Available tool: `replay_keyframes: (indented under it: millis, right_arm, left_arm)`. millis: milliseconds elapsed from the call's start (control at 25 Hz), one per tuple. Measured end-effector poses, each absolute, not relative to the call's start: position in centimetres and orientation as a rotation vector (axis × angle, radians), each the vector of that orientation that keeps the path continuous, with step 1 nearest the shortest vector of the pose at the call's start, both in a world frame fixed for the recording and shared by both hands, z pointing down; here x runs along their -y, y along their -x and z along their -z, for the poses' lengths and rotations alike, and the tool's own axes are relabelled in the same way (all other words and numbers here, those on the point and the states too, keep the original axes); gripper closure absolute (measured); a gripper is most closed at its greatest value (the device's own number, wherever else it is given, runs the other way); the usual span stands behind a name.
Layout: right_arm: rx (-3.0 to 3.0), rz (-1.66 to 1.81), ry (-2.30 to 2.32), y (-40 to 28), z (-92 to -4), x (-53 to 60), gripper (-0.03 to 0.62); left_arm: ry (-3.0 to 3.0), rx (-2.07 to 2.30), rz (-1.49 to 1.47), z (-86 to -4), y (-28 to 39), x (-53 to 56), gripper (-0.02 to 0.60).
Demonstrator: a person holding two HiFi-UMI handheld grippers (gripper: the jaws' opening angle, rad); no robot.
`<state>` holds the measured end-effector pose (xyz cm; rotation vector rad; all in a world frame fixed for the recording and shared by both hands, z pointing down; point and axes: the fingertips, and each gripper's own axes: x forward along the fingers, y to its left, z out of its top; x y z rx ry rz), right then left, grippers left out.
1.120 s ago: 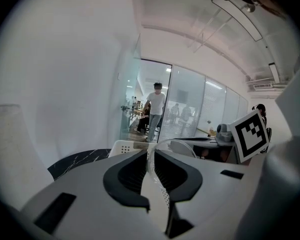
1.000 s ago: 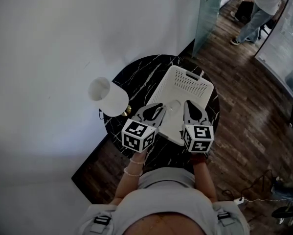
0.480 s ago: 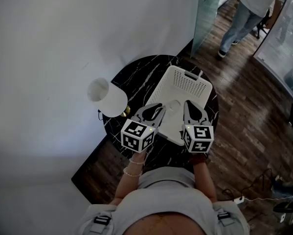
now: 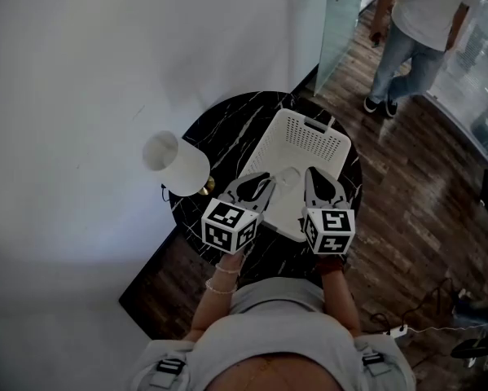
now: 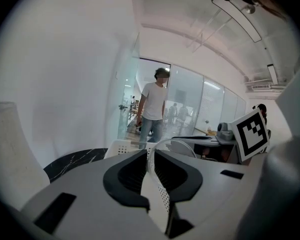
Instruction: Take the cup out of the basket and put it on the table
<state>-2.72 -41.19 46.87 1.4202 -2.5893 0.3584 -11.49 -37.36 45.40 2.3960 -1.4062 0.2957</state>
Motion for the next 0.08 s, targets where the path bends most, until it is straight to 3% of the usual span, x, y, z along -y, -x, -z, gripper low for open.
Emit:
replay_keyframes:
  millis: [80]
  right_arm:
    - [2.589, -0.358, -1.420, 2.60, -46.85, 41.19, 0.583]
  left_arm:
    - [-2.395, 1.406, -0.297, -45.43, 11.40, 37.39, 0.528]
